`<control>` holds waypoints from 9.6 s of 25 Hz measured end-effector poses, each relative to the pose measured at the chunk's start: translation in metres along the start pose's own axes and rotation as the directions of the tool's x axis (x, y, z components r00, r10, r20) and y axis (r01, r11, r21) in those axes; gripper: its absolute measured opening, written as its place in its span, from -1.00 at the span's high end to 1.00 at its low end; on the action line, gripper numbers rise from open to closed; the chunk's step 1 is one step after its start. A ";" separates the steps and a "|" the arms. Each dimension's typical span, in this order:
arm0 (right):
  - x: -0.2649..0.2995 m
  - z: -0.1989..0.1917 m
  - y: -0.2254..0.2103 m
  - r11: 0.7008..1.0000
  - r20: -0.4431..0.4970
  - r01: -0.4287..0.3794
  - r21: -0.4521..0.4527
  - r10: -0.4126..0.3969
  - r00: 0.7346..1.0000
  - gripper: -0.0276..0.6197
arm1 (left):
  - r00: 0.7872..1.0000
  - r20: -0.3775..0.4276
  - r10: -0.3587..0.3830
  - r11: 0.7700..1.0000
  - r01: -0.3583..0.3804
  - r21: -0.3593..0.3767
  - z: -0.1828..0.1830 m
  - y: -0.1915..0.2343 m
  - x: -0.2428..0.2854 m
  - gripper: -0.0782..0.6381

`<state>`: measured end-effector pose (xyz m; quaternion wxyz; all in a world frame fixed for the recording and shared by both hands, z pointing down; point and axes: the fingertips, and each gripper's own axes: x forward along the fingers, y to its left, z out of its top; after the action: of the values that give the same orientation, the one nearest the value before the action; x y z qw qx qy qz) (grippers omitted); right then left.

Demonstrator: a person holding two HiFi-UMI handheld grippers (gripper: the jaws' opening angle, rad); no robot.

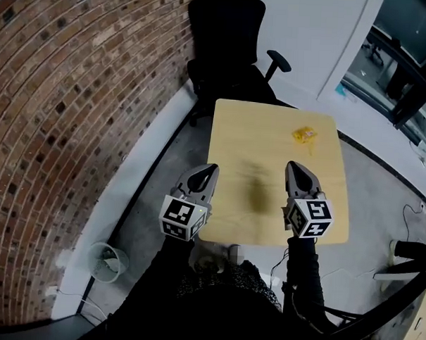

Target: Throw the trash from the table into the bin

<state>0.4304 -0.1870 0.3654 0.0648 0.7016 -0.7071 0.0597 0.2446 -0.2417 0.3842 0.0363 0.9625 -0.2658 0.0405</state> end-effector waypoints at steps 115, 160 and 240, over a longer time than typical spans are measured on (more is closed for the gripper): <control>0.134 -0.057 0.395 0.547 -0.278 -0.819 -0.173 0.770 0.573 0.88 | 0.445 -0.123 0.887 0.437 -0.895 -0.090 -0.075 0.070 -0.372 0.76; 0.028 -0.183 0.859 0.043 -0.424 -0.995 -0.086 0.903 0.076 0.88 | -0.050 -0.275 0.960 -0.091 -0.986 -0.141 -0.175 0.130 -0.732 0.76; 0.010 -0.152 0.947 0.189 -0.316 -0.981 0.049 0.935 0.164 0.60 | 0.260 -0.203 0.944 0.219 -0.954 -0.207 -0.188 0.272 -0.782 0.76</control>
<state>-0.5156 -0.1619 0.5232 0.1681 0.0719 -0.9752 0.1250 -0.5753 -0.0596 0.5082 0.1483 0.5836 -0.7978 0.0310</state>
